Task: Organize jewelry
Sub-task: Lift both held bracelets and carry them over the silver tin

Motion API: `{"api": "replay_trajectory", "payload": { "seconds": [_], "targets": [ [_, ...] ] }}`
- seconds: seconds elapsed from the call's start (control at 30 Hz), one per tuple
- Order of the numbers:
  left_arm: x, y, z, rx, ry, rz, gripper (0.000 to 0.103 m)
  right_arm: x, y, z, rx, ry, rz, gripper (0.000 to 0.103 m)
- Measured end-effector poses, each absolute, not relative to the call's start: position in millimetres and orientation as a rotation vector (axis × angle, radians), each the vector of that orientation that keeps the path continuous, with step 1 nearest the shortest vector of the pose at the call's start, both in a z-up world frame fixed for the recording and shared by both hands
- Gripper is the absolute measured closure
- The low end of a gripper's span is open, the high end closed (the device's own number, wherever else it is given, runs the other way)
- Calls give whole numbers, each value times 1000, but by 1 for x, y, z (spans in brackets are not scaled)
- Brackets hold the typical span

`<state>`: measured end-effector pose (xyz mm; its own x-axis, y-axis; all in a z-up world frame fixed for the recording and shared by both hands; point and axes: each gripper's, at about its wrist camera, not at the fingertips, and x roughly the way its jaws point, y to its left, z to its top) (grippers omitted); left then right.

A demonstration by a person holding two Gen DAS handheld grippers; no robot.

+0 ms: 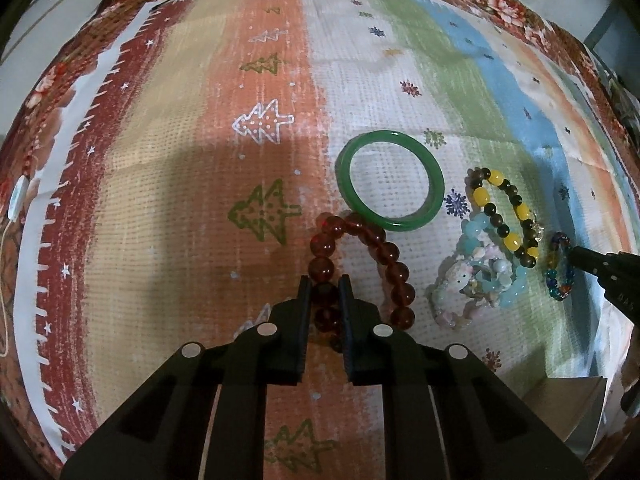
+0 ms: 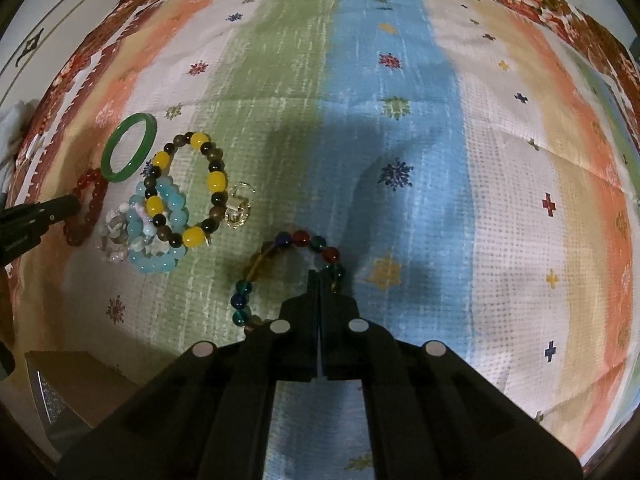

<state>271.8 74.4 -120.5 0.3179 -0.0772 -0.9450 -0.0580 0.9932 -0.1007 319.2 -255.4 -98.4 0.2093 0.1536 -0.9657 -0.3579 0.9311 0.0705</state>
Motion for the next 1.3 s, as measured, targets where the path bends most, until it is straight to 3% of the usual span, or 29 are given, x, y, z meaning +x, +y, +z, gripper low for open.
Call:
{"api": "replay_trajectory", "payload": {
  "seconds": [0.1, 0.13, 0.17, 0.23, 0.6, 0.7, 0.73, 1.3],
  "targets": [
    [271, 75, -122, -122, 1250, -13, 90, 319, -254, -99, -194, 1311, 358, 98],
    [271, 76, -121, -120, 1250, -12, 90, 318, -254, -98, -196, 1308, 358, 92],
    [272, 76, -121, -119, 1249, -10, 90, 318, -253, -97, -207, 1304, 351, 73],
    [272, 76, -122, -121, 1250, -9, 90, 317, -251, -98, -203, 1309, 368, 67],
    [273, 73, -127, -86, 1260, -7, 90, 317, -251, -112, -226, 1321, 364, 67],
    [273, 73, -127, -87, 1259, -8, 90, 316, -252, -113, -231, 1313, 355, 81],
    [273, 74, -127, -95, 1261, -9, 90, 317, -252, -113, -223, 1315, 359, 92],
    [268, 81, -91, -184, 1184, -62, 90, 303, -243, -76, -219, 1205, 413, 92]
  ]
}}
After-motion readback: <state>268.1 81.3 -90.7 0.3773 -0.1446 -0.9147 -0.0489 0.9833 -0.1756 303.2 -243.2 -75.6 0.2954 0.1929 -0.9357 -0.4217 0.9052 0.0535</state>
